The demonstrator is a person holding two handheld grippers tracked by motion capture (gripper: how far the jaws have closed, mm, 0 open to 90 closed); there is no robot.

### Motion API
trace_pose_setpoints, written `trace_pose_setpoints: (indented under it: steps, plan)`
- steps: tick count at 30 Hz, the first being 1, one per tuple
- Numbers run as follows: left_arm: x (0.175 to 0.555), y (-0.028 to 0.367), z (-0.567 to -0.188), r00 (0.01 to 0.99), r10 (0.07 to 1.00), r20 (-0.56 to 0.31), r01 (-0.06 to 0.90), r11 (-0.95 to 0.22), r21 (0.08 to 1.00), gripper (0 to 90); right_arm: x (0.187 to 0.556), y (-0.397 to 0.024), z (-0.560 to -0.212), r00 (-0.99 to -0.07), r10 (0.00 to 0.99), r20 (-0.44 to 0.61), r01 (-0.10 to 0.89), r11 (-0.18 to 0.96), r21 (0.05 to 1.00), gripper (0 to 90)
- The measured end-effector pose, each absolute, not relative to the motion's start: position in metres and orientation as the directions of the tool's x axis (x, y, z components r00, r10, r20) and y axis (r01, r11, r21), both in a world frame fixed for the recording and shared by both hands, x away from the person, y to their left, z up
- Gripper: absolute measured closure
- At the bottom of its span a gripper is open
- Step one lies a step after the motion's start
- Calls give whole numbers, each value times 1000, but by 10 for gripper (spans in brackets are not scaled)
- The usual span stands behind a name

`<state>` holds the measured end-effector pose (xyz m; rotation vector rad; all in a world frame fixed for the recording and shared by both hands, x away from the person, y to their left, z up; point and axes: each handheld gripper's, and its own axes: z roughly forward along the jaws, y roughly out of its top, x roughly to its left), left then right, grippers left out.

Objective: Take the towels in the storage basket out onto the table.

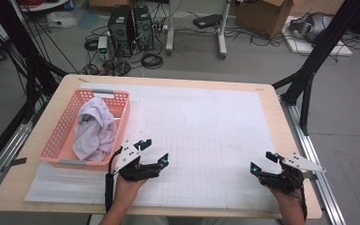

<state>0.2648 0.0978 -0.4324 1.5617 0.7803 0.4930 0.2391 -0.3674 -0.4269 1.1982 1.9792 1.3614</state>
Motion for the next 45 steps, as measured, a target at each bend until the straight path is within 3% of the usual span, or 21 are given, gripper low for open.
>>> trace_pose_setpoints:
  steps: [29,45]
  plan:
    - [261,97,-420,715,687,-126,196,-24,980,205,233,-369,-428,-521,844,126,416,122,901,183]
    - [273,139,-376,692,711,-128,171,11,985,202,236,-367,-430,-529,840,120,424,139,895,183]
